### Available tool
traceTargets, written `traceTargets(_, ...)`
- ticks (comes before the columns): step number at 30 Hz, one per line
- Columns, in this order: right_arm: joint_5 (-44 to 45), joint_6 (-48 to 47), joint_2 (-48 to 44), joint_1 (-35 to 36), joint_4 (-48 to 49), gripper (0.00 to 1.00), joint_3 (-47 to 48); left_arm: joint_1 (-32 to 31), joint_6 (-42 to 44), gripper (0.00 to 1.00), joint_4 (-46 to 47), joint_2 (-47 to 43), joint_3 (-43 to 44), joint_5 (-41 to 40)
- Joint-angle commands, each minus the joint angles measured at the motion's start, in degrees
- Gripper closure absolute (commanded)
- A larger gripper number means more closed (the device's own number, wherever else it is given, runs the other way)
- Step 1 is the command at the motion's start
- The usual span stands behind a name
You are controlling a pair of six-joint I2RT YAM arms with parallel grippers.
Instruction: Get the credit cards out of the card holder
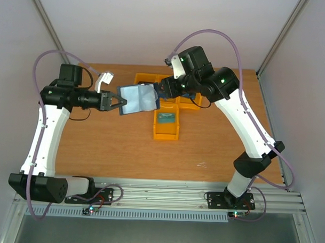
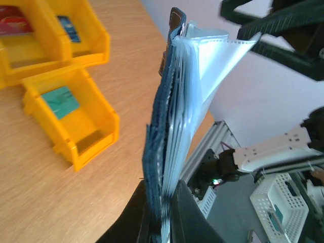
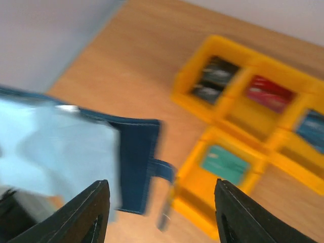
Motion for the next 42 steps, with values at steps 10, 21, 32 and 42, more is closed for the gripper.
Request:
traceTargets(10,9.7,3.1,1.9,15.3,9.2,0.36,4.5,-1.7,-7.4,1.00,5.2,-1.7,-1.7,-9.1)
traceTargets(21,13.3,18.8,11.2,14.0,10.3,0.14,8.1,-1.7,-9.1,1.00,7.2,-3.0,-3.0,-7.1)
traceTargets(32,12.4,19.5,13.3,13.8,12.4,0.27,4.4,-1.7,-11.3,1.00,9.3,-3.3,-3.6,-2.8)
traceTargets(42,7.7,19.6,10.9,12.1,15.4,0.80,-0.3,-1.7,-11.4,1.00,9.7,-3.5,-2.9,1.6)
